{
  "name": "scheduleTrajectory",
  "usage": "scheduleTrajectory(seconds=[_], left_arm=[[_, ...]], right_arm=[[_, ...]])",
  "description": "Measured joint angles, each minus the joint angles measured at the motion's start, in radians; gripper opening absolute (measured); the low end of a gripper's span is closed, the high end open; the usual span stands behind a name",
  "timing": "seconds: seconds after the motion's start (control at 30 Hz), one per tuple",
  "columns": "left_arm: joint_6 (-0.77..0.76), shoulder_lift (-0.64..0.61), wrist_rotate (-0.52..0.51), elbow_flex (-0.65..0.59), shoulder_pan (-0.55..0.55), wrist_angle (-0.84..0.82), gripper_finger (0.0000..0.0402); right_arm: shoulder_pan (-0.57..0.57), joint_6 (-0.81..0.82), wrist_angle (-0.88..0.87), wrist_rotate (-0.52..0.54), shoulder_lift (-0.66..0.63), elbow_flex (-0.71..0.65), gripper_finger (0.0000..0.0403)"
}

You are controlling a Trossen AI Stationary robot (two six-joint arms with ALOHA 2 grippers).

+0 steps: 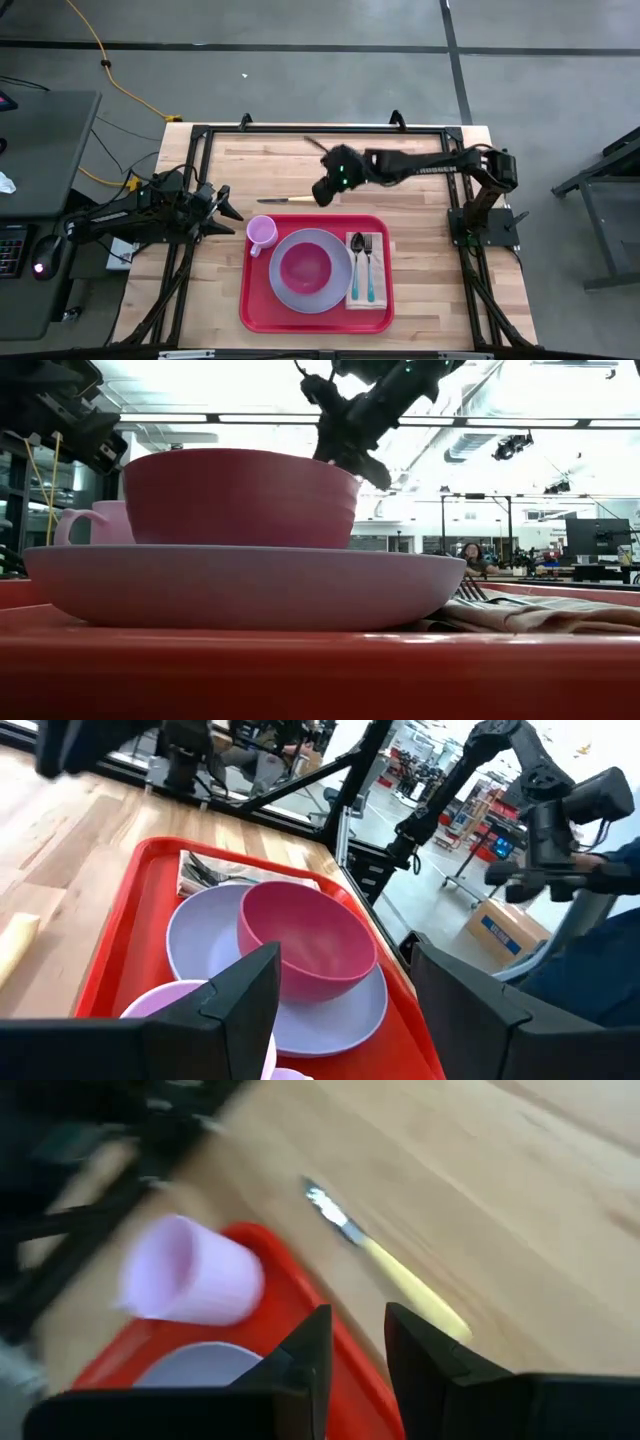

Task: Set up tray
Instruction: Put the yellow knife on the brown napkin to the right of the blue fork

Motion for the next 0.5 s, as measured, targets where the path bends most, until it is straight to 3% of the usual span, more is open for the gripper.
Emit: scheduleTrajectory(seconds=[0.17,0.5], left_arm=[[-0.038,0.0,-0.043,0.0,0.0,-0.002,0.0255],[-0.126,0.0,-0.146,0.0,0.0,-0.008,0.0255]], right_arm=[[-0.077,-0.167,0.111,-0.163,0.0,0.0,0.0073],[-0.097,-0.476,0.111,-0.27,0.044,0.0,0.0073]])
